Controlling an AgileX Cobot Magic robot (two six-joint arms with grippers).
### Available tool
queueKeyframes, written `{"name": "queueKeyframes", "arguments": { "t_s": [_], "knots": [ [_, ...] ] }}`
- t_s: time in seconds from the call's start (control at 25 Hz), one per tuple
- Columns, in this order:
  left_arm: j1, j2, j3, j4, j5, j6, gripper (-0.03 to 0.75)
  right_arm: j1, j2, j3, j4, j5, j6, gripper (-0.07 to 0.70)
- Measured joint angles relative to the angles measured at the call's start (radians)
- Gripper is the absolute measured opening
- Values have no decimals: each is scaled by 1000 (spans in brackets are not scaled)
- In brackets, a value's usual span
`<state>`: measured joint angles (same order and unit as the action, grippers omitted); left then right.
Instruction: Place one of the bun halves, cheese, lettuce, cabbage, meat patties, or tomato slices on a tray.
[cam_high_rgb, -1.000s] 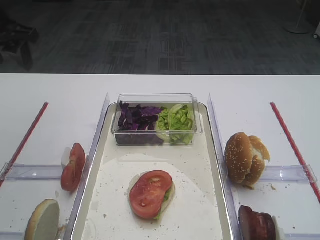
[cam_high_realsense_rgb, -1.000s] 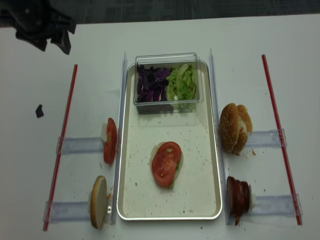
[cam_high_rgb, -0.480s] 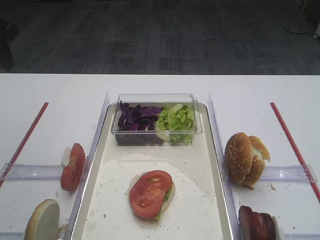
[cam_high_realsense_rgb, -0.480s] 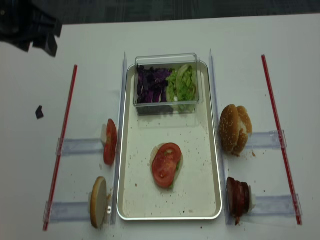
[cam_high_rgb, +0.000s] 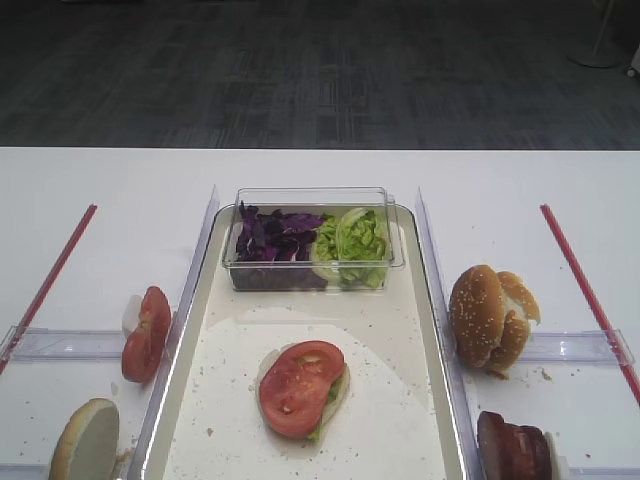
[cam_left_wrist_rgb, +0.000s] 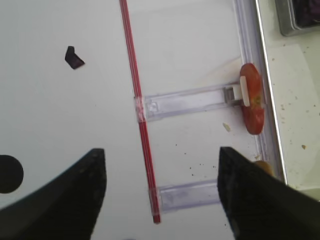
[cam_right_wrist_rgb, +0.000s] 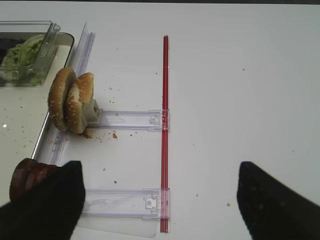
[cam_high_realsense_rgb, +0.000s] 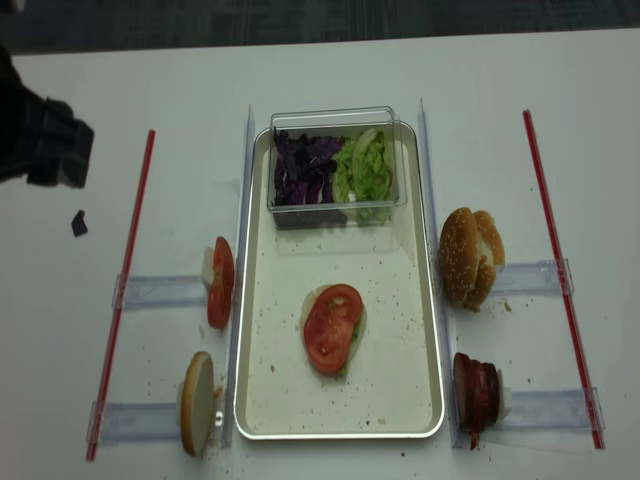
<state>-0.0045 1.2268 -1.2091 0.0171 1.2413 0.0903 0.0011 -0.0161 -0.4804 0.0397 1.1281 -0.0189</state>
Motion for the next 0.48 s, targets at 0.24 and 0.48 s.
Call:
{"name": "queueKeyframes", "arguments": {
  "t_s": [0.24,0.48],
  "knots": [
    [0,-238,149,0,7,-15,440,0,0,0,0,0,0,633],
    [0,-506,291,0,15,-40,440,0,0,0,0,0,0,633]
  ]
}}
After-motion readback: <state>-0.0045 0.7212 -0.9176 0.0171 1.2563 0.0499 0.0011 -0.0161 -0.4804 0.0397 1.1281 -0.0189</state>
